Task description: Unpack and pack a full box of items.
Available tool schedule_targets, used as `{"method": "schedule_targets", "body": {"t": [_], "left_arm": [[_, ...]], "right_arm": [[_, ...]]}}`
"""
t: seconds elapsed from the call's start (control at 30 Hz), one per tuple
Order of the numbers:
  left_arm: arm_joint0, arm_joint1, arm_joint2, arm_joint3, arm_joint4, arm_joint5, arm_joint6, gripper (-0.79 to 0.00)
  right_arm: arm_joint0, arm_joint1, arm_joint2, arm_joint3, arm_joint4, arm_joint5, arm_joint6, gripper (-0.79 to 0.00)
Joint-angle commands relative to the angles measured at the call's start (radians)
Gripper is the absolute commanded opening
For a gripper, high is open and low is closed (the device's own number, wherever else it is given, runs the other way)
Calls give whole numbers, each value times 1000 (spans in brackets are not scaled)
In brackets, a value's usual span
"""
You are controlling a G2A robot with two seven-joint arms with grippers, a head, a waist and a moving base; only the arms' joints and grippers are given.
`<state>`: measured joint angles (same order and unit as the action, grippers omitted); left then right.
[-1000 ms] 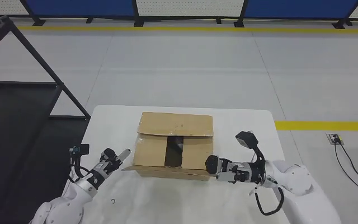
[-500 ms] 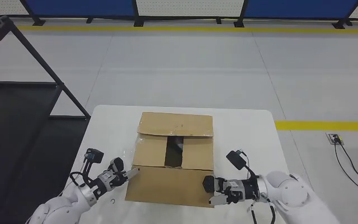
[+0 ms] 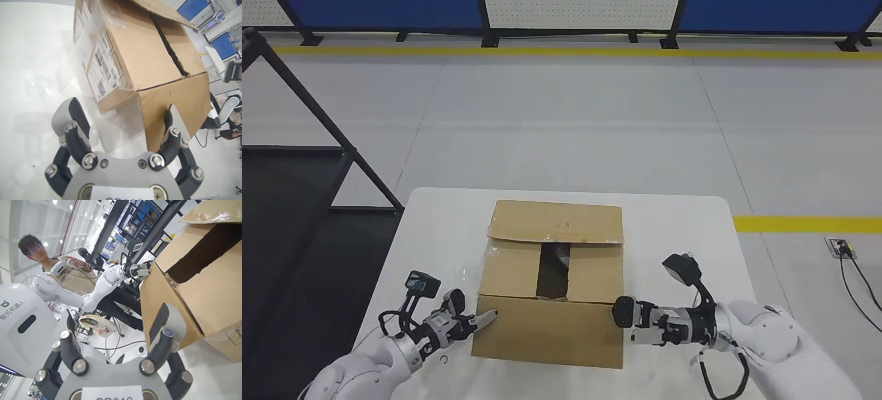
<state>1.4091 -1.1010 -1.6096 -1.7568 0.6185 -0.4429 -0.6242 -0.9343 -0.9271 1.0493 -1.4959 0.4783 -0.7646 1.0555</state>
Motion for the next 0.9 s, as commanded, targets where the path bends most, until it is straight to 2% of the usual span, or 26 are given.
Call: {"method": "schedule_targets", "body": {"t": [0.0, 0.47, 0.67, 0.8, 0.87], "left_arm": [[2, 1, 1, 1, -1, 3, 5, 0], [11, 0, 12, -10, 24, 14, 32, 0], [21, 3, 19, -20, 33, -19, 57, 0], [26, 7, 12, -15, 12, -50, 67, 0], [26, 8, 12, -15, 8, -57, 63, 0]], "right_arm": [[0, 0, 0, 0, 0, 0, 0, 0], [0, 0, 0, 0, 0, 0, 0, 0], [13, -15, -15, -9, 29, 128, -113, 0], [53, -39, -42, 21, 86, 254, -246, 0], [53, -39, -42, 21, 86, 254, -246, 0]]}}
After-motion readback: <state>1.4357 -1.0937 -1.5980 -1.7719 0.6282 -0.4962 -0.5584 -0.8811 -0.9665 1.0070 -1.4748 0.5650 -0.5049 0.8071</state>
